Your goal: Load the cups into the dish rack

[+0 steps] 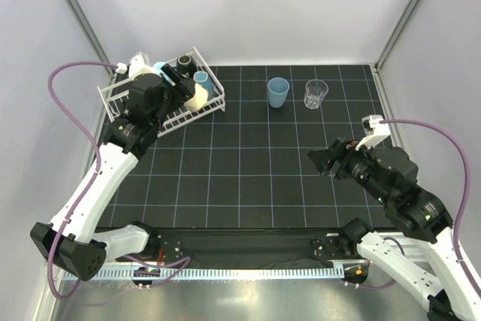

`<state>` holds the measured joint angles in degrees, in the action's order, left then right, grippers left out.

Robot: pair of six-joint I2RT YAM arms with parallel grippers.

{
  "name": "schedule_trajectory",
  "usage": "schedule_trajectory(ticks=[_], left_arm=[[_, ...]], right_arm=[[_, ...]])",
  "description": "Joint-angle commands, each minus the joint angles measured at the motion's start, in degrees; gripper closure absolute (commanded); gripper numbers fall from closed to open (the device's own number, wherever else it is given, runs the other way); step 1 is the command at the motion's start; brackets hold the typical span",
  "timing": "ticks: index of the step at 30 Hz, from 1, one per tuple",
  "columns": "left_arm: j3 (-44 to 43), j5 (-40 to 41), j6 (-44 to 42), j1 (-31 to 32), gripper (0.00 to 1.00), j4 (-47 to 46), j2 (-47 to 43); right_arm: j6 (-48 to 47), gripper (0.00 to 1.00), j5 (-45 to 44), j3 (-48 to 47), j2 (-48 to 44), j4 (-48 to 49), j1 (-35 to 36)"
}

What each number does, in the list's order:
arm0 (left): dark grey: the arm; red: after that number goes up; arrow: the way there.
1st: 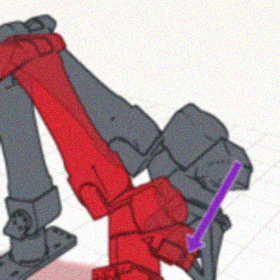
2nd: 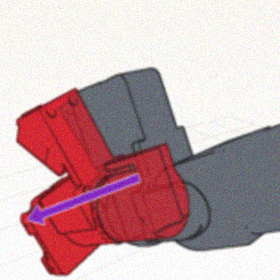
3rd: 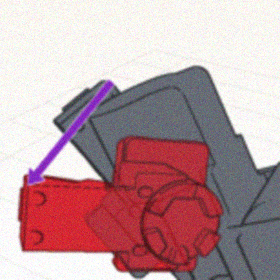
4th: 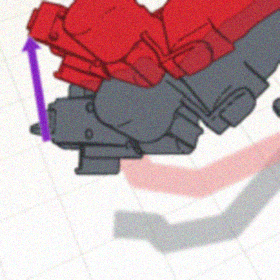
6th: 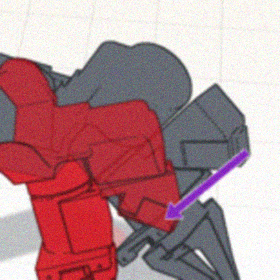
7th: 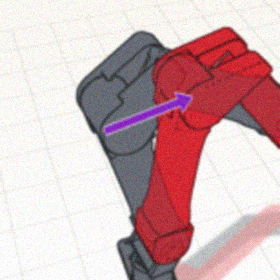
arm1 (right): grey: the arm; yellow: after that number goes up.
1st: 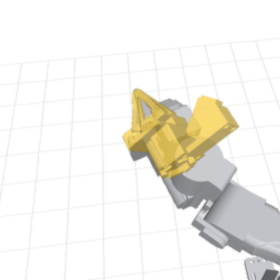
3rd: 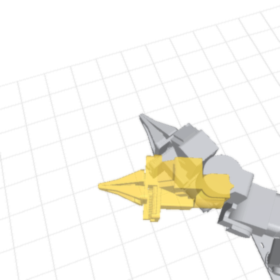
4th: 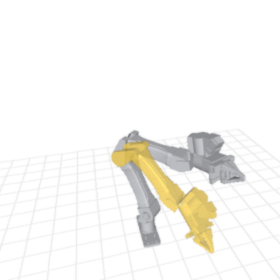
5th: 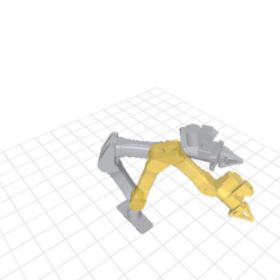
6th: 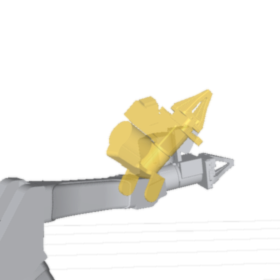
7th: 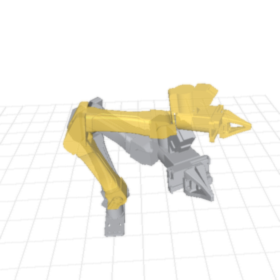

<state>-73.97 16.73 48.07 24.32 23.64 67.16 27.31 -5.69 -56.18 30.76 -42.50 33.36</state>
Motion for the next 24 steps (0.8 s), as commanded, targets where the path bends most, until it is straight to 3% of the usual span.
schedule_trajectory(ticks=[1, 8, 16, 24], left_arm=[[0.22, 13.23, -17.89, -2.42, 1.00, -5.69, 0.87], [6.38, 17.98, -22.41, -9.63, 1.00, -15.53, 5.52], [5.69, 24.65, -24.08, -14.55, 1.00, -22.84, 16.32], [4.37, 26.07, -25.75, -18.60, 1.00, -34.17, 26.97]], right_arm=[[-0.76, 0.25, -0.11, -4.36, -0.35, -6.09, 0.12], [-4.28, 0.25, -1.95, -10.26, -0.79, -13.04, 0.12], [-6.22, 0.20, -6.17, -13.25, -1.85, -17.09, 0.21], [-7.62, 0.19, -7.93, -13.95, -0.80, -17.53, 0.21]])
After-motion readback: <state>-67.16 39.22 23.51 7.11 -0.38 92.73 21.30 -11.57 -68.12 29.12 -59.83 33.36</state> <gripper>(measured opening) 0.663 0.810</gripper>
